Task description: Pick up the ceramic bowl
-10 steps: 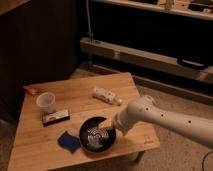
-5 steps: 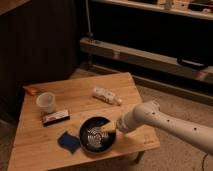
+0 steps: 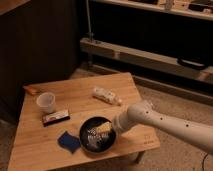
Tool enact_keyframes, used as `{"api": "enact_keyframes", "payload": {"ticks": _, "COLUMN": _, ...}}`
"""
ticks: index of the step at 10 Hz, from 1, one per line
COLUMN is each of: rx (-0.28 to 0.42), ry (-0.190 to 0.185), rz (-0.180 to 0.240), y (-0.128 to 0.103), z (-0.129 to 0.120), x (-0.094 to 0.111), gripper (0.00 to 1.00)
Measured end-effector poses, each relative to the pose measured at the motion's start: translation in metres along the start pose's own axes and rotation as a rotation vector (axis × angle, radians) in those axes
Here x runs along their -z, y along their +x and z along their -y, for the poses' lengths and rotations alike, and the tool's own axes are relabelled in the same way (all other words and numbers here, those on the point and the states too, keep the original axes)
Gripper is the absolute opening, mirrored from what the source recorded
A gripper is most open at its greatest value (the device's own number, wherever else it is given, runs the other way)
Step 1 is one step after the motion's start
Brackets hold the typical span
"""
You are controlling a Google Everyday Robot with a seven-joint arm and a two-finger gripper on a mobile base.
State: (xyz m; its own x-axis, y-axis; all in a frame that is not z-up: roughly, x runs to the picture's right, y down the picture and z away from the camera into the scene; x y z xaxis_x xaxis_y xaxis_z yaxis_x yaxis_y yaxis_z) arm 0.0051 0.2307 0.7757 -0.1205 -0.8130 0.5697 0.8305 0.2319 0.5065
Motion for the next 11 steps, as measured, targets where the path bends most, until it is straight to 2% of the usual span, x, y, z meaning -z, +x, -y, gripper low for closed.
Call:
{"api": "enact_keyframes", "payload": {"ticks": 1, "rx": 0.0, "ry": 0.001, "rz": 0.007, "y": 0.0, "z": 0.0, "x": -0.003, "gripper": 0.78}}
{"api": "enact_keyframes", "payload": {"ticks": 2, "rx": -0.004, "ry": 0.0, "rz": 0.009, "y": -0.001, "z": -0.001, "x": -0.004, "gripper": 0.7}}
{"api": "enact_keyframes", "payload": {"ticks": 5, "rx": -0.035, "ry": -0.002, "rz": -0.007, "y": 0.0, "z": -0.005, "x": 0.002, "gripper": 0.37}}
{"api": "enact_keyframes", "payload": {"ticks": 7, "rx": -0.054, "ry": 0.021, "rz": -0.007, "y": -0.002, "z": -0.005, "x": 0.006, "gripper": 0.17}}
{"api": "enact_keyframes", "payload": {"ticks": 8, "rx": -0.058, "ry": 0.02, "rz": -0.005, "y": -0.003, "z": -0.006, "x": 0.007, "gripper": 0.06}}
{"api": "enact_keyframes", "payload": {"ticks": 9, "rx": -0.071, "ry": 0.006, "rz": 0.001, "y": -0.004, "z": -0.006, "x": 0.007, "gripper": 0.01}}
{"api": "enact_keyframes", "payload": {"ticks": 11, "rx": -0.09, "ry": -0.035, "rz": 0.018, "y": -0.005, "z": -0.005, "x": 0.003, "gripper": 0.0}}
